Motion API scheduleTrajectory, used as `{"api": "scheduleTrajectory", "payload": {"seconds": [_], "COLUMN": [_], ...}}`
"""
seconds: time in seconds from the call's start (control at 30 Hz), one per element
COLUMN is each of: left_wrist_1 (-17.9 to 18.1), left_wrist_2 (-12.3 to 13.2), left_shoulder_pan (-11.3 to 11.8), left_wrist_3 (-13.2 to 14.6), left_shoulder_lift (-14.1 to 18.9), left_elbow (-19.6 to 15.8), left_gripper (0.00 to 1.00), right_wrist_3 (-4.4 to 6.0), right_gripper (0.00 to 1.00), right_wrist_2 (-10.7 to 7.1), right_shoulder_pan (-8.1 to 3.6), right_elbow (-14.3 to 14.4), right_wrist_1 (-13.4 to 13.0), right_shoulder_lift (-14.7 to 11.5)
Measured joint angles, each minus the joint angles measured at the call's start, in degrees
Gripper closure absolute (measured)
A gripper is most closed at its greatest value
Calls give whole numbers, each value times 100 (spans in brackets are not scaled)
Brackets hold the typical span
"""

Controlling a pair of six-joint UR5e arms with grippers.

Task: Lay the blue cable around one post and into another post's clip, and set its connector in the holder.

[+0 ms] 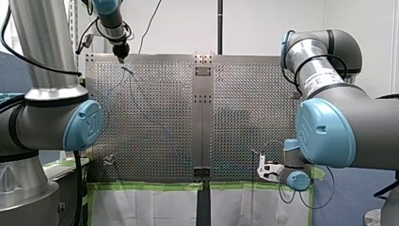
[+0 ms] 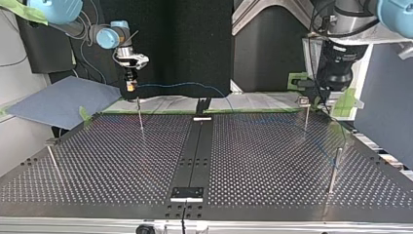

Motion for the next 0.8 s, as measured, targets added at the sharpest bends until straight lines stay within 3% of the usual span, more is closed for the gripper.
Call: {"api": "scheduleTrajectory", "payload": {"seconds": [0.47, 0.7, 0.8], "left_wrist_1": [639, 979, 1146], "left_wrist_2": [637, 960, 926], "left_shoulder_pan": [-416, -731, -898], "left_wrist_3": [-137, -341, -444], "left_shoulder_lift": [2, -135, -291], "left_elbow": [-638, -978, -1145], "left_gripper": [0, 0, 0], "right_wrist_3": [-70, -116, -144], "right_gripper": [100, 100, 100], "right_wrist_2": [-1, 0, 2], "right_shoulder_pan": [23, 42, 43], "right_elbow": [-11, -11, -11], "right_wrist_1": [26, 31, 44], "right_shoulder_lift": [0, 0, 0]}}
